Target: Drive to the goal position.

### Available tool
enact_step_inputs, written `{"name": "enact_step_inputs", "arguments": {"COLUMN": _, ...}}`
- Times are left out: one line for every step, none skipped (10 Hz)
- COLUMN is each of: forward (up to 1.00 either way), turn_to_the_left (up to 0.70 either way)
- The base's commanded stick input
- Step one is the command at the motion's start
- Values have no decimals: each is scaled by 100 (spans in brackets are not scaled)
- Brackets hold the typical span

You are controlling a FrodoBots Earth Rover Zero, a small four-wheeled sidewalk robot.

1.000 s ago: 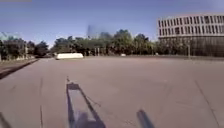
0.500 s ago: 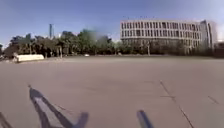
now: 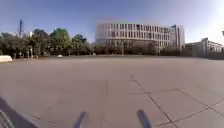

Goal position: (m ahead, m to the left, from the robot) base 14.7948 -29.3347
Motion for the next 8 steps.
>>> {"name": "enact_step_inputs", "arguments": {"forward": 0, "turn_to_the_left": -45}}
{"name": "enact_step_inputs", "arguments": {"forward": 0, "turn_to_the_left": -45}}
{"name": "enact_step_inputs", "arguments": {"forward": 0, "turn_to_the_left": -45}}
{"name": "enact_step_inputs", "arguments": {"forward": 0, "turn_to_the_left": -45}}
{"name": "enact_step_inputs", "arguments": {"forward": 0, "turn_to_the_left": -45}}
{"name": "enact_step_inputs", "arguments": {"forward": 0, "turn_to_the_left": -45}}
{"name": "enact_step_inputs", "arguments": {"forward": 0, "turn_to_the_left": -45}}
{"name": "enact_step_inputs", "arguments": {"forward": 0, "turn_to_the_left": -45}}
